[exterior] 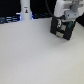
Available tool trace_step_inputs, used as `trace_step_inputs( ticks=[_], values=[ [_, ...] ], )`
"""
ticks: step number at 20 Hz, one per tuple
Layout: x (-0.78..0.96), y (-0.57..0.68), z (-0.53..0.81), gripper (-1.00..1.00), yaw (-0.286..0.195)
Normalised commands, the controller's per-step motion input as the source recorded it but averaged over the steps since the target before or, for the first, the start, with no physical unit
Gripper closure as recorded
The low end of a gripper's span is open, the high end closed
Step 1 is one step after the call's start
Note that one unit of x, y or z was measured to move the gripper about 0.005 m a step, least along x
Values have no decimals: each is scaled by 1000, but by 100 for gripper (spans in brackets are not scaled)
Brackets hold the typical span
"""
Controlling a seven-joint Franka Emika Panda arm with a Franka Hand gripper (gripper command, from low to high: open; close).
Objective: Open the kcup holder, insert the kcup into the holder, and close the kcup holder
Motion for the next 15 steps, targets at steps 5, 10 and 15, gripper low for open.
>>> trace_step_inputs(
  ticks=[5, 10, 15],
  values=[
    [-489, 442, 117, -100, 79],
    [107, 51, 571, -100, -2],
    [41, -7, 52, -100, -7]
  ],
)
